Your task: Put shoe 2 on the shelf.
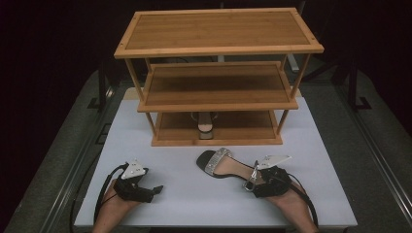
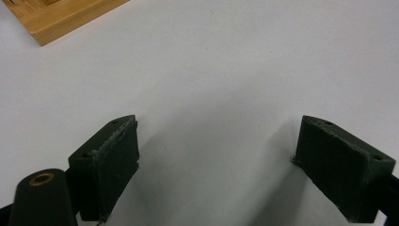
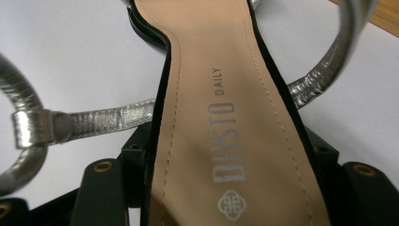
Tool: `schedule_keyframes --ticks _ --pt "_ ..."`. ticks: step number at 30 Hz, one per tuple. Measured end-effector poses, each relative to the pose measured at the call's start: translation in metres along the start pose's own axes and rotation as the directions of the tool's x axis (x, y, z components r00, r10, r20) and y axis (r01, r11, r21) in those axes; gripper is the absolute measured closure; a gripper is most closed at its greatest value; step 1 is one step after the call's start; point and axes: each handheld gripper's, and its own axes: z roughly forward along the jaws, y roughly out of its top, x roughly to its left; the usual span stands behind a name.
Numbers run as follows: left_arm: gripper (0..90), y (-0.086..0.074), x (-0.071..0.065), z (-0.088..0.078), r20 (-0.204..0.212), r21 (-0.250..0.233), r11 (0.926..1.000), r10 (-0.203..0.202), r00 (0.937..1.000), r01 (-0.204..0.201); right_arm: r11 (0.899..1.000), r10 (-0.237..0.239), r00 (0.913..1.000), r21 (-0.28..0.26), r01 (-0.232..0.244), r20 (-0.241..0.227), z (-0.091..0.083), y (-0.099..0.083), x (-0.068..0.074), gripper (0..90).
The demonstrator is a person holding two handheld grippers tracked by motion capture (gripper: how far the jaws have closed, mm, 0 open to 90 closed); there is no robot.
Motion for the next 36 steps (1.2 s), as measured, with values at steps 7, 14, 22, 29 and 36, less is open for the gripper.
schedule_keyframes --ticks 7,14,22,29,36 --pt "13.2 0.000 0.000 0.000 0.000 0.000 1.0000 0.000 1.0000 0.000 0.999 -0.019 0.9997 -0.036 0.018 -0.016 -0.008 -0.001 -0.002 38.4" --pt "13.2 0.000 0.000 0.000 0.000 -0.001 1.0000 -0.001 1.0000 0.001 0.997 -0.040 0.9989 -0.070 0.041 0.024 -0.017 -0.002 0.000 38.7" --pt "13.2 0.000 0.000 0.000 0.000 0.000 1.0000 0.000 1.0000 0.000 0.990 -0.007 0.9992 -0.138 0.012 0.040 -0.039 -0.008 -0.007 38.7" --pt "13.2 0.000 0.000 0.000 0.000 0.000 1.0000 0.000 1.0000 0.000 0.980 0.063 0.9928 -0.195 -0.042 0.102 -0.054 -0.007 -0.025 38.6" --pt "13.2 0.000 0.000 0.000 -0.001 -0.002 1.0000 -0.002 1.0000 0.002 0.973 0.114 0.9778 -0.219 -0.074 0.176 -0.044 0.008 -0.043 38.7"
